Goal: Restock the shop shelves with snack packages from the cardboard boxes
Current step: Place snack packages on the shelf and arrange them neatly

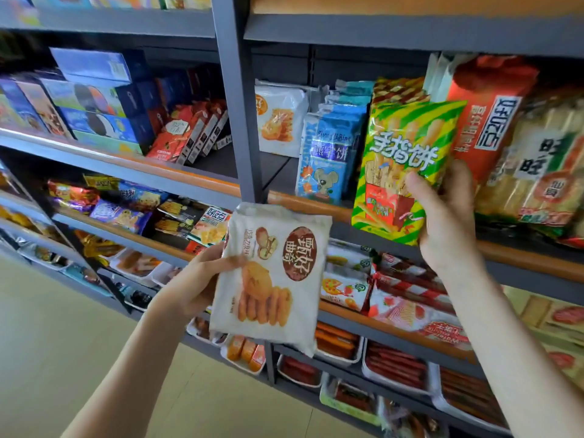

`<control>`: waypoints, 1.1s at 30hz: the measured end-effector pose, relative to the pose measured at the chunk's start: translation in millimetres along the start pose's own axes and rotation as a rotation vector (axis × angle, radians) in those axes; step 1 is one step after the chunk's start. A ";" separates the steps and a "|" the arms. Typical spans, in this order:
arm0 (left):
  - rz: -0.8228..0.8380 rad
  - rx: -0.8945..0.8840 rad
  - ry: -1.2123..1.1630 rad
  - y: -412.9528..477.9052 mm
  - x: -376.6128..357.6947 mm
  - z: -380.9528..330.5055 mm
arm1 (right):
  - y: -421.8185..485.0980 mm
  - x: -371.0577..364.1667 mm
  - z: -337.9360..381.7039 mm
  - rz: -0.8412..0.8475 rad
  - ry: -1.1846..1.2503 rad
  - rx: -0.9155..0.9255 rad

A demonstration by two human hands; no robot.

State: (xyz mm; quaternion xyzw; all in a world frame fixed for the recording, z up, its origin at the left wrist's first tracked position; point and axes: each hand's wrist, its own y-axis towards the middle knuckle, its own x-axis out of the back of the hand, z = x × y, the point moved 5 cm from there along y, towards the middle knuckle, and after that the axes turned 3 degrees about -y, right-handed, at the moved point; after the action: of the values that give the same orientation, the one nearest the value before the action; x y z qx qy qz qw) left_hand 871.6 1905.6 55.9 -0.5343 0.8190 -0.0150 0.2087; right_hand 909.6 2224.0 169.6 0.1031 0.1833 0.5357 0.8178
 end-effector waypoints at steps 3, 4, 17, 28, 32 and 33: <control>-0.015 -0.106 -0.016 5.9 -0.4 -14.6 | 16.4 7.8 8.0 -0.174 -0.439 0.159; -0.012 -0.124 -0.030 7.7 -1.6 -17.0 | 18.9 6.7 8.2 -0.191 -0.500 0.163; 0.027 -0.276 -0.096 20.1 -35.9 -28.6 | 35.0 -35.6 -3.9 -0.001 -0.641 0.278; 0.009 -0.322 -0.141 19.9 -51.8 -38.3 | 35.5 -17.8 -16.3 0.026 -1.266 0.178; 0.002 -0.314 -0.119 20.4 -58.4 -39.6 | 34.7 -19.3 -14.7 -0.070 -1.325 0.191; 0.002 -0.316 -0.111 19.9 -59.5 -39.7 | 31.9 -19.8 -12.5 -0.069 -1.309 0.206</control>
State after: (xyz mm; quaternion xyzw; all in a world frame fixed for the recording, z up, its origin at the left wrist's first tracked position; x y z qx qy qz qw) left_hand 860.5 1958.7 106.6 -0.5598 0.7989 0.1435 0.1670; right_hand 870.6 2218.5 173.6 0.4790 -0.2978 0.3156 0.7631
